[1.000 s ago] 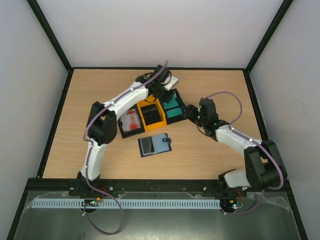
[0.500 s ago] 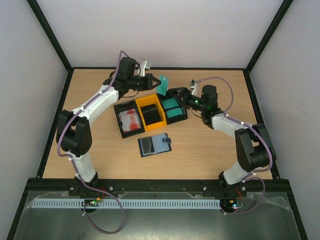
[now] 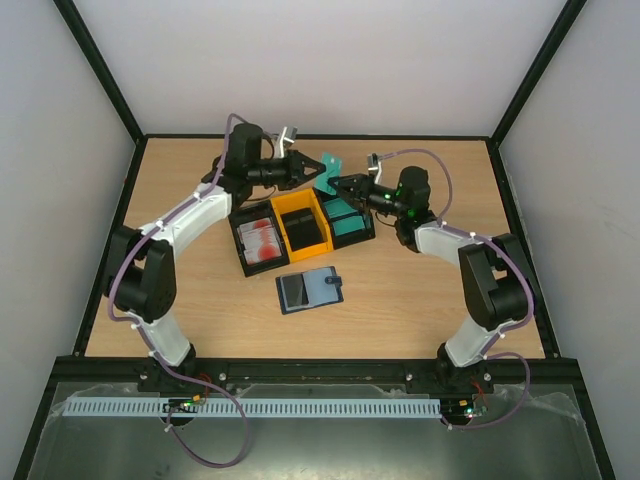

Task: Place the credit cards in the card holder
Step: Pick up the credit card from the storage box.

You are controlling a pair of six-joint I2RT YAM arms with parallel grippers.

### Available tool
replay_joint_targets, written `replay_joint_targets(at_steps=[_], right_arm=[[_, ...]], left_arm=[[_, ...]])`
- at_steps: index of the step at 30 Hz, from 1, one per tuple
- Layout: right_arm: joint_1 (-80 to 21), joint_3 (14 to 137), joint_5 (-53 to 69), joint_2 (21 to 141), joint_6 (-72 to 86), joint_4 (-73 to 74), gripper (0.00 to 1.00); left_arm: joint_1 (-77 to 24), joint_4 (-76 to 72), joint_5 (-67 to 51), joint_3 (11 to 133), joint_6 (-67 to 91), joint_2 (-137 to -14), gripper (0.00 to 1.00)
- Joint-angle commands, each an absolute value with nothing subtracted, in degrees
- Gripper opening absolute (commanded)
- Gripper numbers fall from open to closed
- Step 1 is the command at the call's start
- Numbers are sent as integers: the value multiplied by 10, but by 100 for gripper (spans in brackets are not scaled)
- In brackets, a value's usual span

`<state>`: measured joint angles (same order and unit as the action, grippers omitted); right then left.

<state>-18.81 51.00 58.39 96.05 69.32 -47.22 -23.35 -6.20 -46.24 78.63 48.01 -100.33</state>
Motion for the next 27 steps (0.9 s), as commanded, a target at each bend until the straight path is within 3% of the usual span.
replay_joint_targets(at_steps=[1,7,18,27], right_arm=[[-190,513,587,957,725,-523,6],[-190,513,577,952,730,-514,2],[-187,511,551,952,748,-505,2],[-185,503,534,943,759,-509,2]], left_arm=[[-233,-122,-514,761,515,-955,14],[-217,-156,-527,718,534,-919,18],[-202,-147,-525,693,516,-899,6],[-195,-198,-531,671,545,-890,12]])
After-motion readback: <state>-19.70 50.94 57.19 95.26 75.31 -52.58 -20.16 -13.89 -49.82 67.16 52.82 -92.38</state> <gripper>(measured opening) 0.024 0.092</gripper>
